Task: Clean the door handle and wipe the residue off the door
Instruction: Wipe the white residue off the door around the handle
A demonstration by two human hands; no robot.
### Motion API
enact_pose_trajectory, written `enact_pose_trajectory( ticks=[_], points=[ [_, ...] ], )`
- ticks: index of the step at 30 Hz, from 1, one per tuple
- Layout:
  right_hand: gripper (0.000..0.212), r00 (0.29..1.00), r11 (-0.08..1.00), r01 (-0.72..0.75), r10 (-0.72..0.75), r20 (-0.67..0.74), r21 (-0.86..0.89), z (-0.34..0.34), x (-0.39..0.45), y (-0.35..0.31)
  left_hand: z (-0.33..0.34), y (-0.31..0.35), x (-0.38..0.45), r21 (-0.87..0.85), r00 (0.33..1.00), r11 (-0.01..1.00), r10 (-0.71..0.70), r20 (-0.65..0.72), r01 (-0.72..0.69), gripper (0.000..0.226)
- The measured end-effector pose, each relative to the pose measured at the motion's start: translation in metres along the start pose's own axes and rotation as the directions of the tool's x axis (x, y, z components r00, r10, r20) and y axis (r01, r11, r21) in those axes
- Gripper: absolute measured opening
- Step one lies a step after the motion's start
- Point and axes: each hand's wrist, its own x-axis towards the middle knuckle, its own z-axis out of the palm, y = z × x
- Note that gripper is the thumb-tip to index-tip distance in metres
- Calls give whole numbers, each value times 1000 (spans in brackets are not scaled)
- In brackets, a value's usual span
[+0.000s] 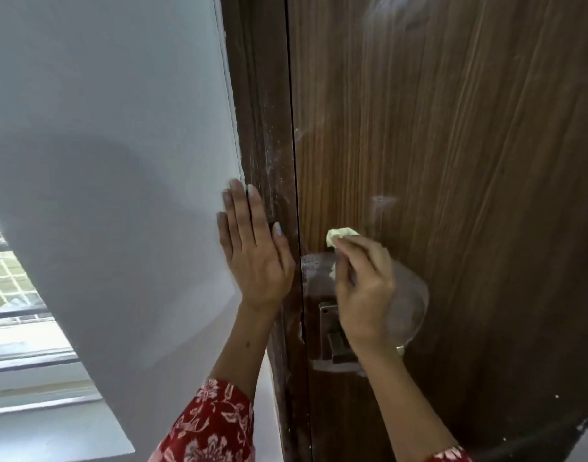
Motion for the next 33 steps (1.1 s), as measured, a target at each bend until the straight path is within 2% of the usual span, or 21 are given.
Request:
enact_pose_trajectory(
  ticks=[3,6,8,11,13,15,19,24,26,28,30,33],
  points=[
    [23,991,993,118,-115,74,-29,5,-12,11,6,-4,-2,-47,997,999,1,-76,-5,51],
    [24,999,999,39,-39,-6,-26,4,-11,14,6,-4,-2,-95,995,996,-6,-100,-4,51],
    [27,999,999,41,-42,-30,-20,10,-6,6,4,-3,-3,-138,994,990,-13,-108,-2,51],
    [30,970,978,206,-203,131,-13,18,-10,-3,4,-6,-2,-170,992,985,-14,-125,-8,55],
    [28,945,967,253,-245,217,-11,15,-20,2,3,-5,-2,-176,993,984,-12,-122,-10,57],
    [25,962,979,204,-196,191,-22,7,-24,9,4,-4,-2,-174,992,985,-10,-125,-12,56],
    [26,995,995,92,-91,32,-36,7,-12,9,5,-5,-2,-145,991,989,-5,-133,-14,55],
    [24,941,968,249,-236,242,-26,12,-35,9,5,-6,-2,-123,993,992,-2,-122,-13,59],
    [24,963,983,178,-164,213,-50,3,-38,18,5,-7,-3,-97,995,995,6,-99,-16,60],
    [25,992,994,88,-82,100,-61,-2,-32,23,6,-8,-4,-68,997,998,7,-78,-12,59],
    [28,996,995,79,-76,53,-65,0,-24,20,6,-8,-4,-46,997,999,6,-73,-9,57],
    [31,966,981,188,-178,186,-38,9,-28,11,6,-8,-4,-42,997,999,14,-72,-17,53]
  ],
)
